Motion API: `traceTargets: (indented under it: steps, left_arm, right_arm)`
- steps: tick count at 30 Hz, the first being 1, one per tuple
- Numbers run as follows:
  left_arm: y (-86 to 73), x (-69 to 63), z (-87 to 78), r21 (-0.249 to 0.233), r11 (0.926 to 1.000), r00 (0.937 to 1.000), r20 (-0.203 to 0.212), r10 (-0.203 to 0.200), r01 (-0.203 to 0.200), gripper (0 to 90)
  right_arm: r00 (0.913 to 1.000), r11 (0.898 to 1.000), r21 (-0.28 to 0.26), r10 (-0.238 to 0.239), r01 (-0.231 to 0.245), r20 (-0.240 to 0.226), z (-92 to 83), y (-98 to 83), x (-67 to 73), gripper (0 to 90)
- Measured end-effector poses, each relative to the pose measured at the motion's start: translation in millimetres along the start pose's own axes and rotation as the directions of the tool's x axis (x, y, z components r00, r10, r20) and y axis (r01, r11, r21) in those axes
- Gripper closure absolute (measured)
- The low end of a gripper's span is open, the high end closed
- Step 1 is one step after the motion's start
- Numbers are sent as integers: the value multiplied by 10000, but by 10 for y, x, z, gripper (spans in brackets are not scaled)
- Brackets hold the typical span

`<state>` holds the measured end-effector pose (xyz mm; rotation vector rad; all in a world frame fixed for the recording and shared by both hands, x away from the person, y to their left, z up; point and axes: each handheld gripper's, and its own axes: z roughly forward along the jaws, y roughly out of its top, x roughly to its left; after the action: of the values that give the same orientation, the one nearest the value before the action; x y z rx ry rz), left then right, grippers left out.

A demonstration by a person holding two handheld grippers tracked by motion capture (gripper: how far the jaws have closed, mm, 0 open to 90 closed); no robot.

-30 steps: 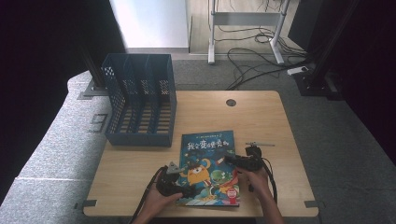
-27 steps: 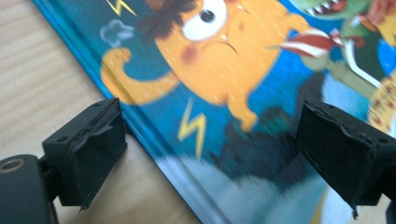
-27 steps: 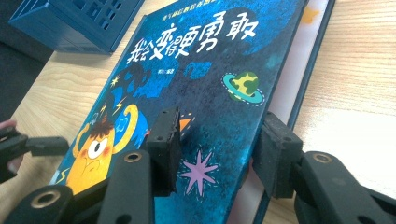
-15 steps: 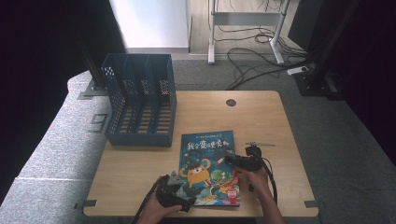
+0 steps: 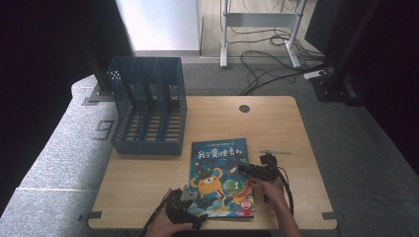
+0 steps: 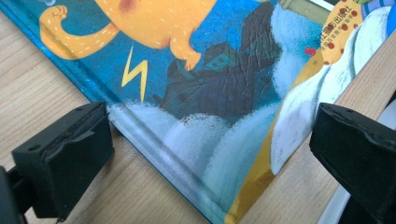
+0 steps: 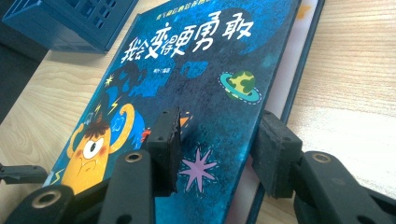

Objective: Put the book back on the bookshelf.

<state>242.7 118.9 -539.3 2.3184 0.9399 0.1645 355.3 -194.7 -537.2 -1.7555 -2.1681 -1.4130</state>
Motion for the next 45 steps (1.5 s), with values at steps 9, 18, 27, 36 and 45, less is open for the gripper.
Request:
traceTargets:
  steps: [9, 18, 27, 36, 45]
  left_arm:
    - [10, 59, 0, -301, 9982, 9982, 312, -514, 523, 0]
    - [35, 74, -7, -80, 9987, 9981, 380, -494, 497, 0]
    - [32, 1, 2, 110, 9997, 9997, 21, -231, 231, 0]
    - [27, -45, 4, 337, 9994, 9998, -197, 23, -16, 0]
    - [32, -93, 8, 640, 9975, 9985, -436, 326, -298, 0]
  right_arm:
    - [10000, 9999, -131, 21, -21, 0, -18, 5, 16, 561]
    - [9998, 9996, -239, 161, -164, -152, -26, 13, 4, 580]
    - [9998, 9996, -220, 175, -177, -113, -20, 11, 0, 579]
    - [9998, 9996, -231, 178, -179, -73, -18, 8, 0, 577]
    - [9997, 9996, -182, 229, -231, -103, -4, 10, -18, 577]
